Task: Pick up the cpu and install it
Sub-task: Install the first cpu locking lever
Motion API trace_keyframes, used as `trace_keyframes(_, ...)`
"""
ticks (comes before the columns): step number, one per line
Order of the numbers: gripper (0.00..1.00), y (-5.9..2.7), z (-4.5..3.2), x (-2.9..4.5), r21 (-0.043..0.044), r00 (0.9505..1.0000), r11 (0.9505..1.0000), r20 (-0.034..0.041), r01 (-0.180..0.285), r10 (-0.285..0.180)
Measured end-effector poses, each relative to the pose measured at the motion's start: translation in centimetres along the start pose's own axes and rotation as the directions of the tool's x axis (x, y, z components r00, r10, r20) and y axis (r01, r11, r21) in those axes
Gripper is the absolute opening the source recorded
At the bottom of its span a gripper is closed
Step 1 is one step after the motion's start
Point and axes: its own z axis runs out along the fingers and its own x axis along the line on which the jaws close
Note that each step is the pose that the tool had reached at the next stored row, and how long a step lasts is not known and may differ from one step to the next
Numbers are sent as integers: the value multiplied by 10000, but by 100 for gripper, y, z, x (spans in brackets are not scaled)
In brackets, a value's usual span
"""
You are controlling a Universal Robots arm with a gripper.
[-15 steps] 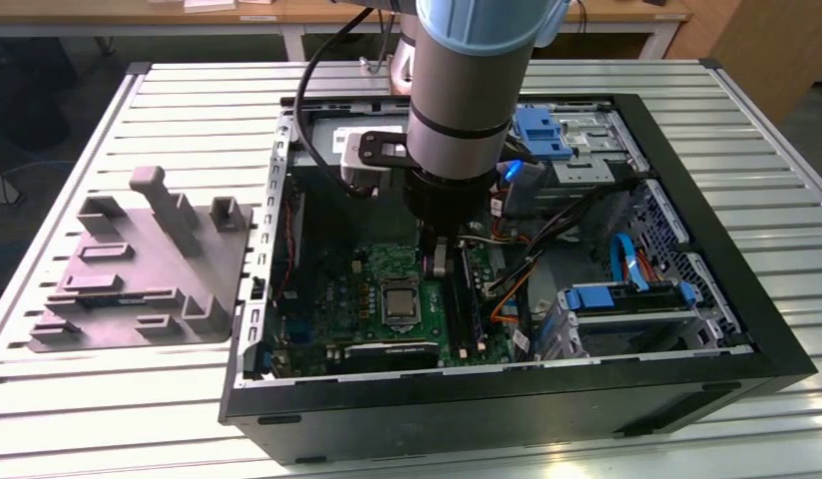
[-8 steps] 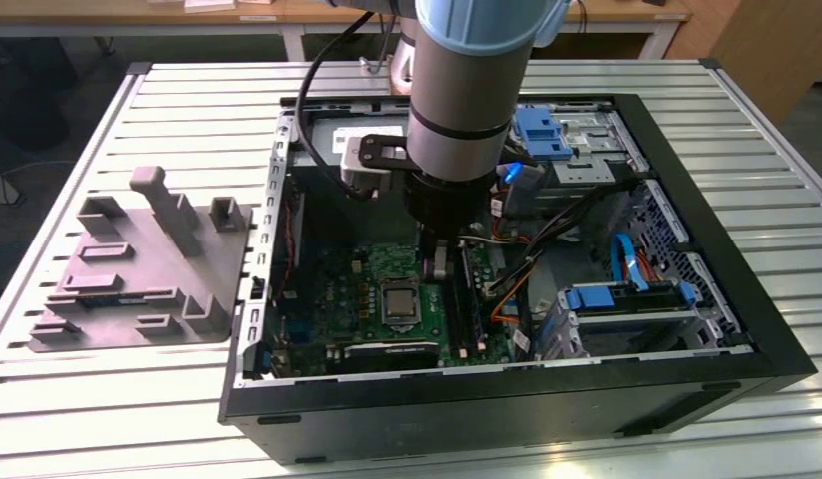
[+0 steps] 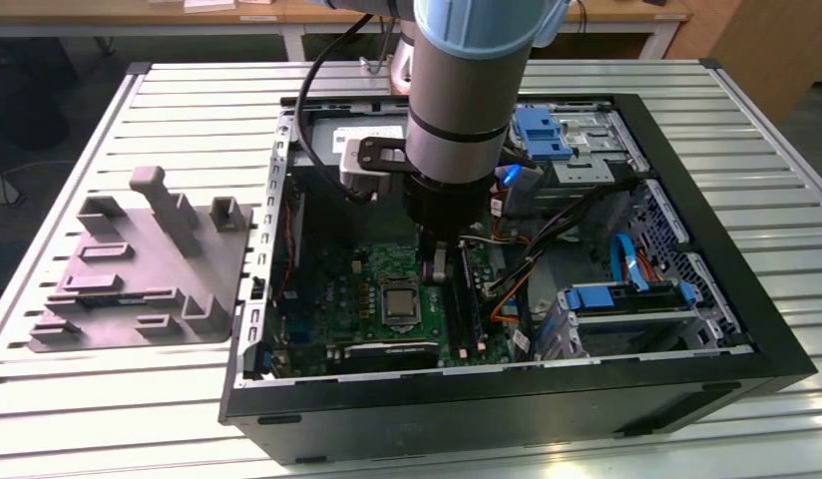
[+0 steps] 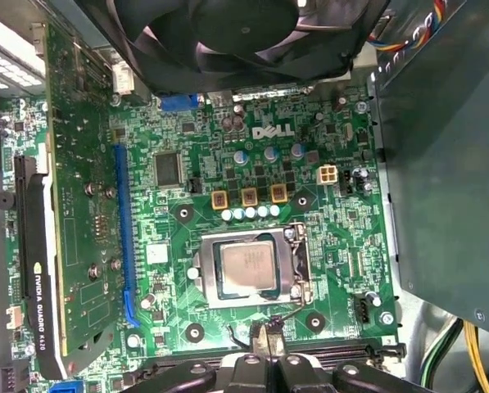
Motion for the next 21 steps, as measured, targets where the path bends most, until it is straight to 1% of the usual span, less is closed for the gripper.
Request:
trace_keyframes(6, 11, 5, 1, 9, 1, 10000, 10000, -1, 28, -28)
trace_keyframes(12, 11, 2, 7, 35, 4, 9999, 9999, -4, 110, -110)
trace_keyframes(17, 11, -2, 27, 58, 6, 9998, 9998, -8, 186, -186)
trace_keyframes(21, 11, -6, 62, 75, 9, 9997, 9997, -12, 261, -261)
